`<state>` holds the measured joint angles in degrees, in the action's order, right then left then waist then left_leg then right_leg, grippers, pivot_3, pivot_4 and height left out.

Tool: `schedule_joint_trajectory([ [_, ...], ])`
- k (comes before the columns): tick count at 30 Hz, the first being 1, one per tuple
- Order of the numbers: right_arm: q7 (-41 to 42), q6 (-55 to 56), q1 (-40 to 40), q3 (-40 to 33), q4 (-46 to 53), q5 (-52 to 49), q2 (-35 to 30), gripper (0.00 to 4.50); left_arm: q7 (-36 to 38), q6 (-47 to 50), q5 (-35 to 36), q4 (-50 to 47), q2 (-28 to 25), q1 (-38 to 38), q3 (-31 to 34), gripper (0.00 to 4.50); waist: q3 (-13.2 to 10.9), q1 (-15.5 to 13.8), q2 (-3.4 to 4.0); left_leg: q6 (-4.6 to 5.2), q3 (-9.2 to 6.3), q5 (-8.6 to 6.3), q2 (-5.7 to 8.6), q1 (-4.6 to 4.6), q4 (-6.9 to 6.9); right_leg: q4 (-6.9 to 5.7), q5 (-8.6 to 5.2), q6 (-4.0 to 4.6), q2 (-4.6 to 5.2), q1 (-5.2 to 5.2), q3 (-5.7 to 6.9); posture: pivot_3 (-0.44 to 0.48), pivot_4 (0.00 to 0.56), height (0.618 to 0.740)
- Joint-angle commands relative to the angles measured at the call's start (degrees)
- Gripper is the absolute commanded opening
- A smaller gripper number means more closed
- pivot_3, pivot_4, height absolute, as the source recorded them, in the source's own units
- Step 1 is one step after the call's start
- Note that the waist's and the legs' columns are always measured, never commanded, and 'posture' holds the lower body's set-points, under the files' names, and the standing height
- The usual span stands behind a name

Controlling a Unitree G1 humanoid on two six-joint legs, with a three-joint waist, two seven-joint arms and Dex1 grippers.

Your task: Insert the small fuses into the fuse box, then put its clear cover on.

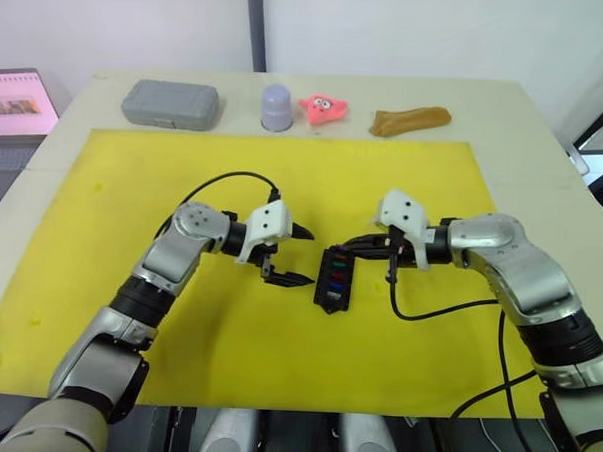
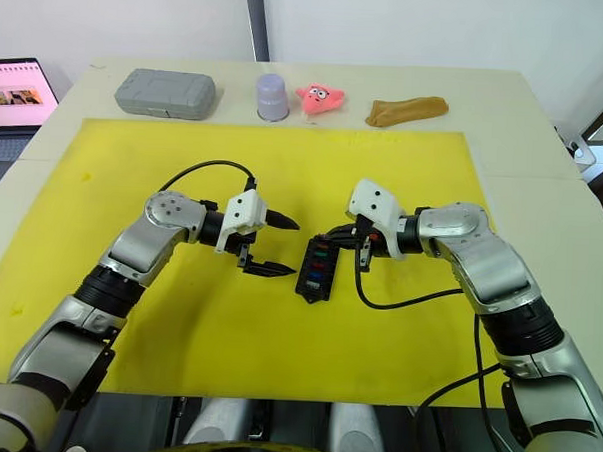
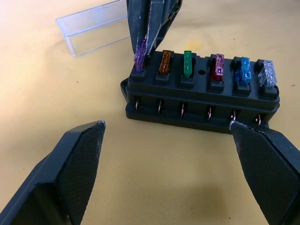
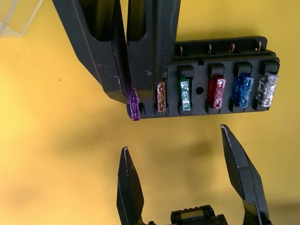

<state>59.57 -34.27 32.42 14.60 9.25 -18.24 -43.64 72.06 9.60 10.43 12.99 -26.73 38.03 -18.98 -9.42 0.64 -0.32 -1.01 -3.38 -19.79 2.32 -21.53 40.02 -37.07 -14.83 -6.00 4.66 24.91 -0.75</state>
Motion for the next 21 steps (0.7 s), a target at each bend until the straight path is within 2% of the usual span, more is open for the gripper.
schedule_joint_trajectory([
  [1,0.3,0.2,0.8,-0.5,0.8,0.7,0.4,0.00,0.0,-0.8,0.0,-2.0,0.0,0.3,0.9,4.46,0.0,0.0,0.00,0.00,0.00,0.00,0.00,0.00,0.00,0.00,0.00,0.00,0.00,0.00,0.00,0.000,0.150,0.740],
  [21,0.2,0.6,0.1,-0.2,0.9,4.0,0.3,0.00,-0.1,-0.6,-0.1,-1.9,0.4,0.4,0.8,4.46,0.0,0.0,0.00,0.00,0.00,0.00,0.00,0.01,0.01,0.00,0.00,0.00,0.00,-0.02,0.00,0.000,0.150,0.740],
])
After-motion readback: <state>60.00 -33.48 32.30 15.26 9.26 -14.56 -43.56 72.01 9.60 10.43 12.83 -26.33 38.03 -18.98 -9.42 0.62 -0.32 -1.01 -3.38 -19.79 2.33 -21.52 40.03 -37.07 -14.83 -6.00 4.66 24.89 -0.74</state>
